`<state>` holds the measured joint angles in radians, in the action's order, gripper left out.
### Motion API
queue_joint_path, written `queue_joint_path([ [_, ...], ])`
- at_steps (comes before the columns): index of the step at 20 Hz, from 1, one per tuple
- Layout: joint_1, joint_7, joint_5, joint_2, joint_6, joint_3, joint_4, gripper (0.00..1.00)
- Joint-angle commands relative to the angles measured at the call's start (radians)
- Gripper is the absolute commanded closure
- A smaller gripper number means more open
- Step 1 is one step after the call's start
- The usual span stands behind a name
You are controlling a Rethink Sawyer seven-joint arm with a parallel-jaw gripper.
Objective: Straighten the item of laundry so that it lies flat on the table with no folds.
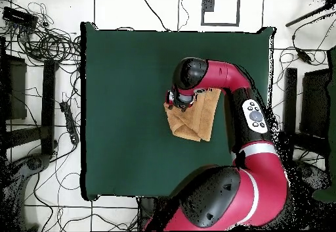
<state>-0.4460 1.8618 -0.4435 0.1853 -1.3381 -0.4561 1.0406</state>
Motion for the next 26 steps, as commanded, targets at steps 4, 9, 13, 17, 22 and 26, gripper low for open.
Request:
queue_joint_path([
  [4, 0.044, -0.301, -0.116, -0.110, 0.162, -0.052, -0.015, 0.00],
  [9, 0.048, -0.301, -0.114, -0.107, 0.146, -0.051, -0.018, 0.00],
  [13, 0.050, -0.300, -0.072, -0.100, 0.039, -0.062, -0.044, 0.00],
  [17, 0.046, -0.310, -0.019, -0.085, -0.107, -0.084, -0.086, 0.00],
  [22, 0.045, -0.273, 0.021, -0.051, -0.201, -0.093, -0.095, 0.00],
  [26, 0.044, -0.265, 0.032, -0.044, -0.219, -0.096, -0.102, 0.00],
])
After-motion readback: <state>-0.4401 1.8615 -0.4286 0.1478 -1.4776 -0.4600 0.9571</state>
